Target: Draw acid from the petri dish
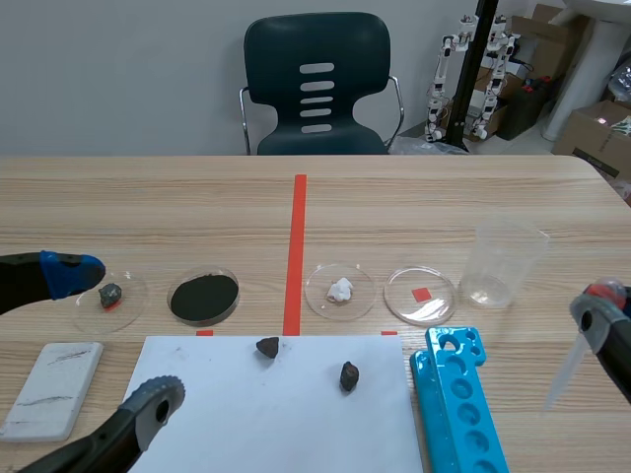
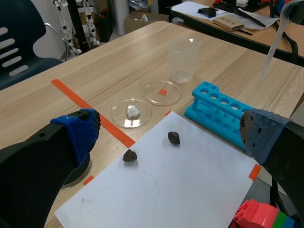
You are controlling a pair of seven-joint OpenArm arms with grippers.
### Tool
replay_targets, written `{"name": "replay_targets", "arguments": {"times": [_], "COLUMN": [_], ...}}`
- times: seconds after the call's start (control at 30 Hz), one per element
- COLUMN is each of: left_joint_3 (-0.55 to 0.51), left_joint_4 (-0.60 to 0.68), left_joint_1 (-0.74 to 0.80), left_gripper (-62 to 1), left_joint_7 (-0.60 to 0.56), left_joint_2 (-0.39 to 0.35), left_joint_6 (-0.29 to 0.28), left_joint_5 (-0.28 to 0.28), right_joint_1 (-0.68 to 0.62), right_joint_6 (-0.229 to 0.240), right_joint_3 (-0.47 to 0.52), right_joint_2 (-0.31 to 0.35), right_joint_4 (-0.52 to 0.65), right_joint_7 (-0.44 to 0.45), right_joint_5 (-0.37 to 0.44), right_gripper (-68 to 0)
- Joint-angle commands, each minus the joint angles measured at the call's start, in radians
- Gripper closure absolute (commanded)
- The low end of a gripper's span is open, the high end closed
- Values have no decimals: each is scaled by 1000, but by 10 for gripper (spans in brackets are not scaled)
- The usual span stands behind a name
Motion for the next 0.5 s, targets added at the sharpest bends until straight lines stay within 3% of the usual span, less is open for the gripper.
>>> {"name": "replay_targets", "arguments": {"times": [0.0,0.2,0.47], "left_joint_3": [-2,-2,-2], "left_joint_4": [5,5,5], "left_joint_1": [8,8,8], "left_gripper": [-620,-620,-620], "left_joint_7": [-13,-13,-13], "left_joint_2": [5,5,5], "left_joint_6": [0,0,0], "left_joint_5": [-10,-11,-11], "right_joint_1": [36,130,139], "right_joint_6": [-3,-3,-3], "right_joint_3": [-5,-12,-12], "right_joint_2": [2,2,3], "right_joint_4": [5,5,5], "right_joint_7": [4,-8,-23], "right_joint_5": [12,12,11], "right_gripper": [-33,-33,-33]}}
